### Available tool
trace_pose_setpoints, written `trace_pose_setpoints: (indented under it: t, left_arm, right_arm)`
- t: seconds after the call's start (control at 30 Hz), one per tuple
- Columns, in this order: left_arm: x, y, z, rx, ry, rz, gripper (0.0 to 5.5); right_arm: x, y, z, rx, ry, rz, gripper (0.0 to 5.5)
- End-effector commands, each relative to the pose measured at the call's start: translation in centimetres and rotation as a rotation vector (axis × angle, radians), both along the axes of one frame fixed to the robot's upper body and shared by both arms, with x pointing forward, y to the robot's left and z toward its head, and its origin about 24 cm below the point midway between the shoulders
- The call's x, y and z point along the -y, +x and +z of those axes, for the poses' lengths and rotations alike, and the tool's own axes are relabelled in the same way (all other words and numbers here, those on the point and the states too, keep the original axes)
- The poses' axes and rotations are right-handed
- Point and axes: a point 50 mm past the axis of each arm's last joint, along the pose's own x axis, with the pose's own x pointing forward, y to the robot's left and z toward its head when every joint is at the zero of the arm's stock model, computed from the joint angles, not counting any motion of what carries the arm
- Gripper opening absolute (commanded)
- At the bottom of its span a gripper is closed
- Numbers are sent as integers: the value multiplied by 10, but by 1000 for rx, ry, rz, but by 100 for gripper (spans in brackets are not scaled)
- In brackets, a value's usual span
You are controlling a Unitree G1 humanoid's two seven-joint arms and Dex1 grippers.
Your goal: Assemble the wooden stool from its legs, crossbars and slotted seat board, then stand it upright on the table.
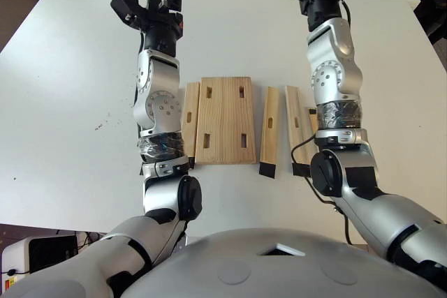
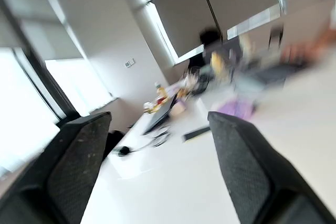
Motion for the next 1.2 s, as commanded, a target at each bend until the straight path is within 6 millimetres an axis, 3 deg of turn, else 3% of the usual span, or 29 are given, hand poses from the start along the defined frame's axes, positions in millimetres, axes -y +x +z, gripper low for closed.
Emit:
trace_pose_setpoints:
  t: [0.03, 0.23, 0.47, 0.53, 0.6, 0.67, 0.8, 1.07, 1.2]
  left_arm:
    - [-1, 2, 24, 44, -38, -73, 356]
    - [-7, 1, 28, 49, -111, -54, 356]
    - [-16, -4, 28, 38, 17, 37, 356]
    - [-20, -4, 31, 42, 82, 73, 356]
    - [-27, -4, 36, 55, 175, 136, 356]
    - [-33, -4, 41, 74, 227, 182, 356]
    - [-33, -4, 48, 110, 355, 232, 356]
    - [-7, -5, 37, 149, 726, 245, 356]
    - [-7, -5, 23, 88, 637, 225, 356]
  right_arm:
    - [23, -4, 36, 11, 762, 226, 341]
    - [30, -14, 62, 58, 876, 362, 341]
    - [36, -14, 56, 1, 557, 271, 341]
    - [44, -12, 52, 1, 246, 109, 341]
    - [47, -14, 56, 98, -331, -138, 341]
    - [41, -16, 56, 193, -622, -227, 341]
    - [35, -16, 40, 188, -679, -262, 341]
    - [23, -23, 15, 171, -763, -279, 341]
    - [18, -22, 10, 147, -746, -263, 341]
